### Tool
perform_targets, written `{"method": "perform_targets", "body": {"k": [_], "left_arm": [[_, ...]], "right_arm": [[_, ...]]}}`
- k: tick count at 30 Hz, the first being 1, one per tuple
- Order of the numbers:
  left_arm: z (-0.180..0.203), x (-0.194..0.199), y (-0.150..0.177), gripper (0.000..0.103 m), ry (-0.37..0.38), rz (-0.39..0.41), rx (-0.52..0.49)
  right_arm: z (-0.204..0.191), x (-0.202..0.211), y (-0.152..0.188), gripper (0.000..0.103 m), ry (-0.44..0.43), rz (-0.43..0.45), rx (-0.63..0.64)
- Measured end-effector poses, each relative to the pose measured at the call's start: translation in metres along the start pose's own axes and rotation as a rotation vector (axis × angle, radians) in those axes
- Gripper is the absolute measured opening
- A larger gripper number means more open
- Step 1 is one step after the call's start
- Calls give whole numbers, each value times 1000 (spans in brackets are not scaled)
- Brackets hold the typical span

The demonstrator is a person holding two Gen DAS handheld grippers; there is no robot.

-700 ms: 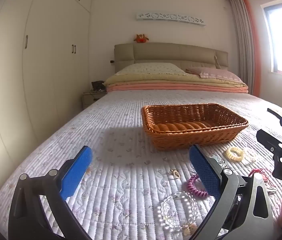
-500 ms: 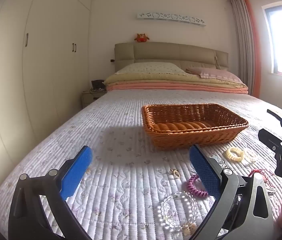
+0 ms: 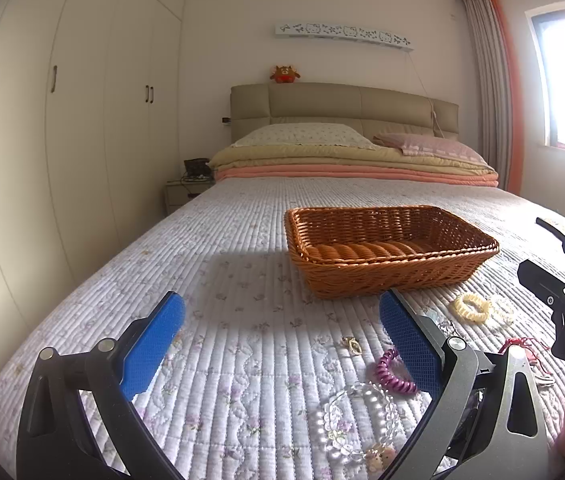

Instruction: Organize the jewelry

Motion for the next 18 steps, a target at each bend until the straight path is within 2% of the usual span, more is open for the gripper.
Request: {"method": "perform_targets", "body": {"k": [18], "left_arm": [[1, 0, 2, 95, -6, 2, -7]], "right_arm": [[0, -1, 1, 95, -7, -2, 1]]}}
Point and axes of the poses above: each gripper's, at about its wrist camera, not at the fingertips, and x roughly against the way its jaws point, z to its right, y to its underside, the point moved 7 cm from there along -x, roughly the way its jaws point, and after that the axes turned 11 degrees about -z, right-handed, at the moved point
